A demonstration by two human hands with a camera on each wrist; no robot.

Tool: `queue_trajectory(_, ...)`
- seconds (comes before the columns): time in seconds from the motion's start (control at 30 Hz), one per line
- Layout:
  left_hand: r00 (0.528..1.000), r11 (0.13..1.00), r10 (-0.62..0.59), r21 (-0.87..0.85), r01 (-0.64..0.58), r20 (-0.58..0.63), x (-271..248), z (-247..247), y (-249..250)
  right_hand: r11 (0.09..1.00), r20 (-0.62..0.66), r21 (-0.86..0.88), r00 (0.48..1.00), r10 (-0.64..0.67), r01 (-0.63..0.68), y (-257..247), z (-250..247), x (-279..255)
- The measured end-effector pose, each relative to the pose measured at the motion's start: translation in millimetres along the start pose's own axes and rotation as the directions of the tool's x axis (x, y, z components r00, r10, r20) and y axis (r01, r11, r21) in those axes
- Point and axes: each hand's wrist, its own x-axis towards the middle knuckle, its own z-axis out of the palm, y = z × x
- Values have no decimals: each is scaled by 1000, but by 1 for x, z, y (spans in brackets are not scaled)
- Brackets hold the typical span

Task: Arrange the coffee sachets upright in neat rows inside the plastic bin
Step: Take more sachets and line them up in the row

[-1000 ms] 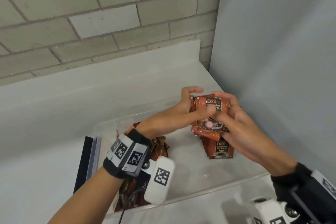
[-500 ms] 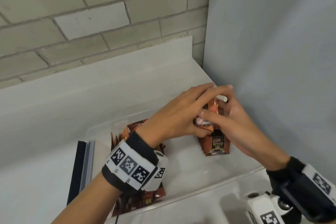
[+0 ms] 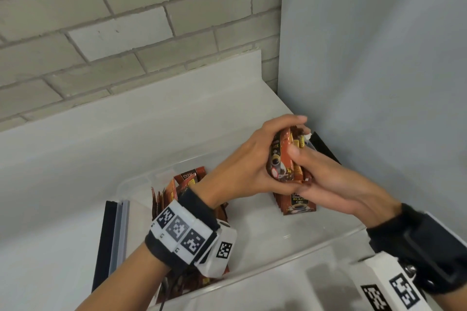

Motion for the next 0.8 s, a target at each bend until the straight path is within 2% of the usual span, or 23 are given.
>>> queue_trajectory(0.07, 999, 998, 35, 43, -36, 26, 1, 1, 0, 999, -11, -47, 1000, -10, 10, 0, 2, 0)
queue_trajectory(0.17, 997, 994, 11, 109, -19, 77, 1, 2, -3, 988, -62, -153, 997, -40, 30, 2, 2, -1)
queue_trajectory(0.27, 997, 997, -21, 71, 16, 72, -1, 2, -5, 968, -98, -251, 994, -54, 28, 3, 2, -1)
queue_trajectory(0.4, 999, 999, -35, 31, 34, 33, -2, 6, -6, 960, -85, -275, 994, -67, 41, 3, 4, 0)
queue_trajectory(0.53, 1000, 999, 4, 39, -5, 14, -4, 7, -8, 953, -68, -303, 997, -34, 12, 4, 6, -2)
queue_trajectory(0.8, 998, 993, 4, 117, -12, 67, -4, 4, -8, 926, -125, -377, 992, -23, -26, 2, 10, -4)
